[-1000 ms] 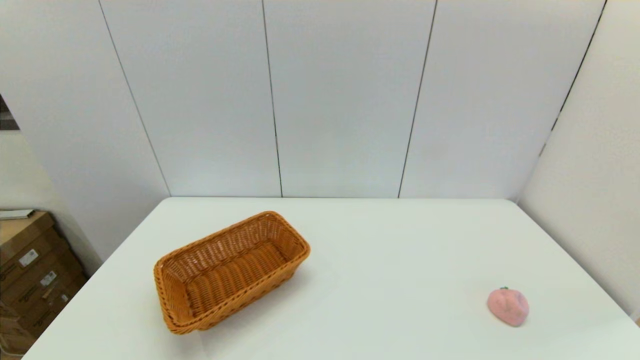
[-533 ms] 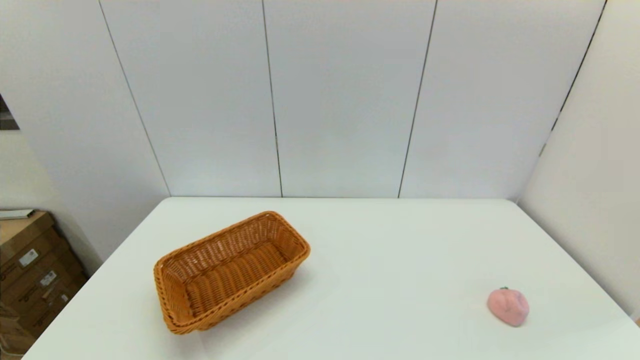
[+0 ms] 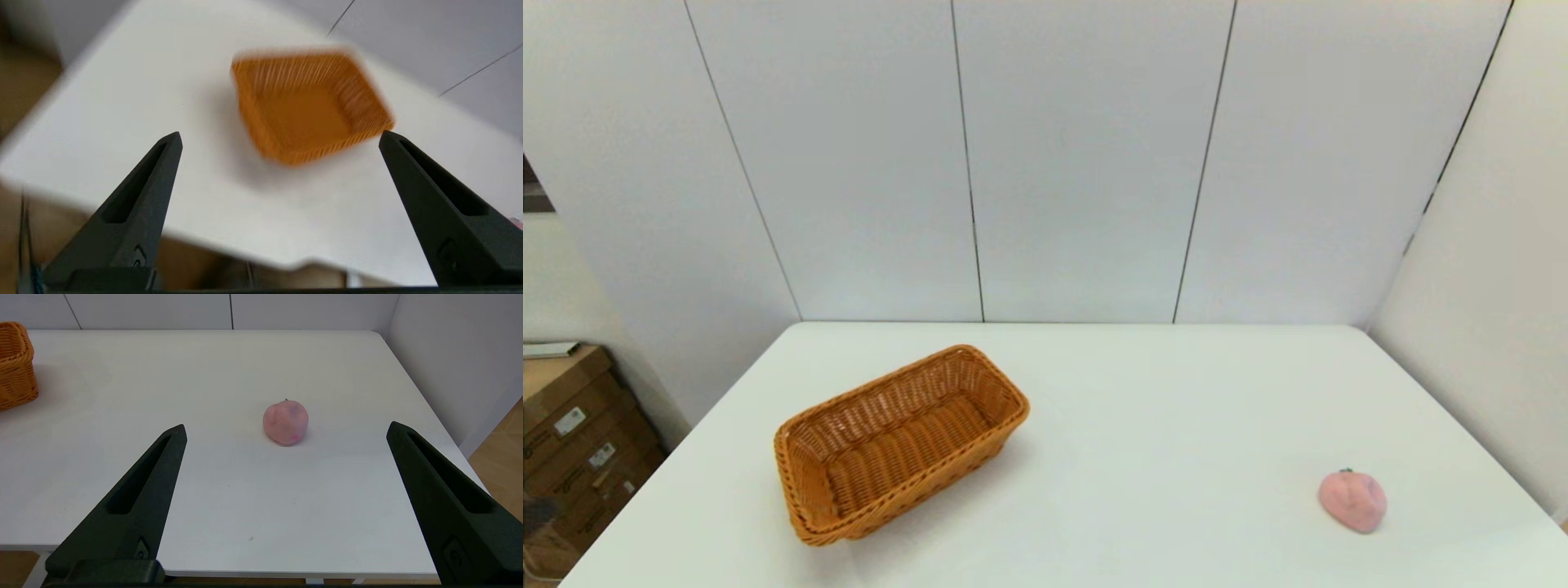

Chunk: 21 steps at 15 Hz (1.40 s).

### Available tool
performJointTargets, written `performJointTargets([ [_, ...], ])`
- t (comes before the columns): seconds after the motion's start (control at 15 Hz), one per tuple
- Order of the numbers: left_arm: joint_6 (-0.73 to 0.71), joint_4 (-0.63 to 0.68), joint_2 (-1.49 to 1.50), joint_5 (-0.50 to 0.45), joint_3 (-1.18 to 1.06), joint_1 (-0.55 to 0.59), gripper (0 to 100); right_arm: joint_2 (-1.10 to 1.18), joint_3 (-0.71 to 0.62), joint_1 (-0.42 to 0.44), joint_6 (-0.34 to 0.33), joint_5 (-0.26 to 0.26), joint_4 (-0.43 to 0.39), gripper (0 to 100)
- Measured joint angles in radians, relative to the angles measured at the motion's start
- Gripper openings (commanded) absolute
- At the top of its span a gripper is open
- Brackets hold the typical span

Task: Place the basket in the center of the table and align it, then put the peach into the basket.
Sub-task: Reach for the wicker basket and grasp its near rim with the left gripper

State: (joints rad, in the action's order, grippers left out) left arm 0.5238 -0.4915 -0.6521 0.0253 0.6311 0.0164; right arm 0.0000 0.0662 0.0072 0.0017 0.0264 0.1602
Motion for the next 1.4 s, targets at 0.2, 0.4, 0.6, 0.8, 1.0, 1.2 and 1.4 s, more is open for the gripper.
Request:
performJointTargets([
  [0.2,0.128,-0.078,-0.283,-0.031,0.045,0.003,100,0.000,0.000,0.000,0.000,0.000,0.000,100],
  [0.4,0.218,-0.074,-0.527,-0.067,0.072,-0.007,100,0.000,0.000,0.000,0.000,0.000,0.000,100],
  [0.6,0.251,-0.035,-0.718,-0.088,0.093,-0.030,100,0.000,0.000,0.000,0.000,0.000,0.000,100],
  [0.8,0.265,0.038,-0.881,-0.105,0.111,-0.037,100,0.000,0.000,0.000,0.001,0.000,0.001,100],
  [1.0,0.272,0.143,-1.027,-0.110,0.134,-0.039,100,0.000,0.000,0.000,0.001,0.000,0.001,100],
  [1.2,0.274,0.259,-1.158,-0.110,0.169,-0.044,100,0.000,0.000,0.000,0.001,0.000,0.002,100],
  [1.4,0.276,0.295,-1.253,-0.109,0.230,-0.053,100,0.000,0.000,0.000,0.001,-0.001,0.002,100],
])
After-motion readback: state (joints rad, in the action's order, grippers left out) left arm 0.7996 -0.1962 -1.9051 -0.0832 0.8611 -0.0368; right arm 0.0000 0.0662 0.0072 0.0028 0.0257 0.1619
